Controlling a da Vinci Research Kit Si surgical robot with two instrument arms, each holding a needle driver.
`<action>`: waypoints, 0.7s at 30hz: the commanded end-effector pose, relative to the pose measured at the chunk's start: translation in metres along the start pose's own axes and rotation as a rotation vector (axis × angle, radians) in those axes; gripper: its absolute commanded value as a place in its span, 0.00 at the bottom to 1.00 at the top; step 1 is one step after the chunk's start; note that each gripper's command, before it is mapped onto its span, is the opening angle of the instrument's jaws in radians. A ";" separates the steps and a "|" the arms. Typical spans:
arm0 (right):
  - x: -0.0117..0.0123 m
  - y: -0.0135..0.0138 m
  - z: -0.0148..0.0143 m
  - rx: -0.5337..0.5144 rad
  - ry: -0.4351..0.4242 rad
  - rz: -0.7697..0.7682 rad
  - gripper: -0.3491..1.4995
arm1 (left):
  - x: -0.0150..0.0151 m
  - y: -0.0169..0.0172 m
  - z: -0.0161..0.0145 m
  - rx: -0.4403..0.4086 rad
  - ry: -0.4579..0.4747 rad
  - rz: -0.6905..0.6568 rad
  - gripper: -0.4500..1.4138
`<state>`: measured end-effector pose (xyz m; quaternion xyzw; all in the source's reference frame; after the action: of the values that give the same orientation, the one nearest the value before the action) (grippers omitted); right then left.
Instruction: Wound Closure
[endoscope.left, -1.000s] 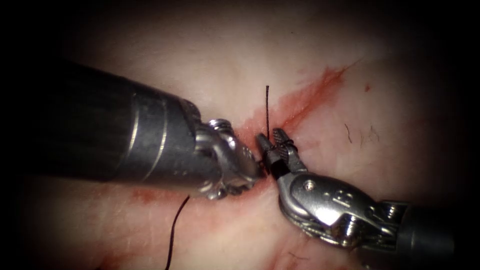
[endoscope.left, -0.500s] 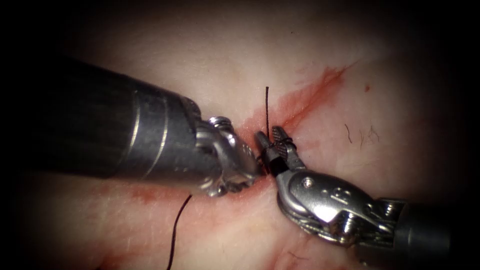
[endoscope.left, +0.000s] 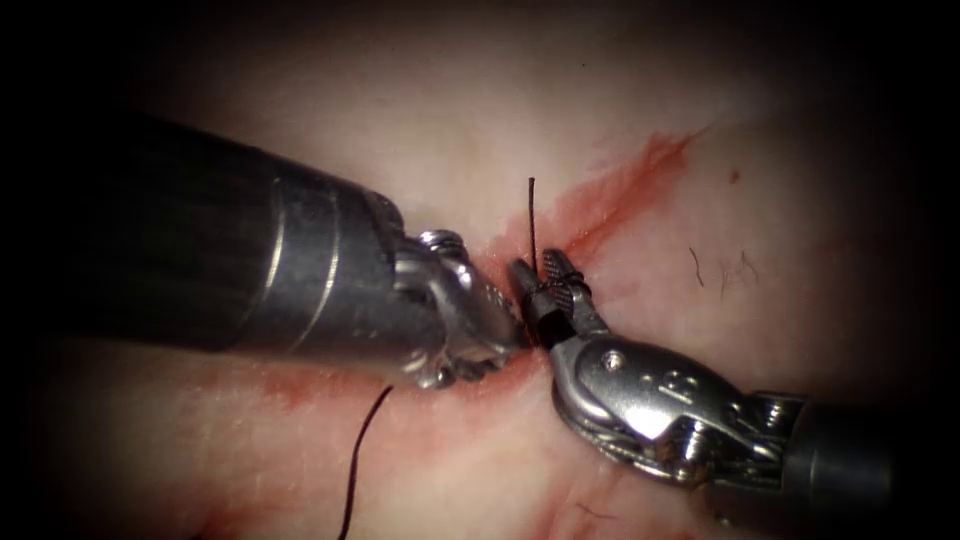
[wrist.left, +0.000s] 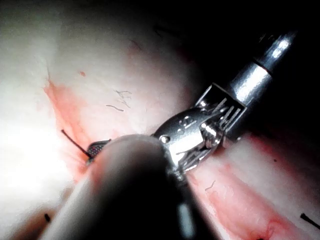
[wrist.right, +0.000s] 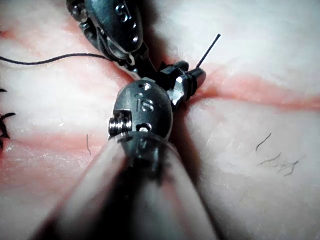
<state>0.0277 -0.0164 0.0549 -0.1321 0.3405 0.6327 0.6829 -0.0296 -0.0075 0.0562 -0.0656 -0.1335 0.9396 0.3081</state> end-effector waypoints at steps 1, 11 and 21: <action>0.0000 -0.0006 0.0007 0.000 0.002 0.001 0.56 | 0.0005 0.0000 0.0006 0.001 0.001 0.000 0.00; -0.0005 -0.0008 0.0012 0.011 0.003 0.000 0.47 | 0.0004 0.0001 0.0006 -0.005 0.000 0.000 0.00; -0.0004 -0.0008 0.0014 0.018 0.004 0.001 0.44 | 0.0004 0.0001 0.0007 -0.004 0.000 0.000 0.00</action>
<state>0.0280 -0.0161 0.0558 -0.1270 0.3480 0.6300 0.6825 -0.0297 -0.0076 0.0564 -0.0658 -0.1357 0.9393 0.3080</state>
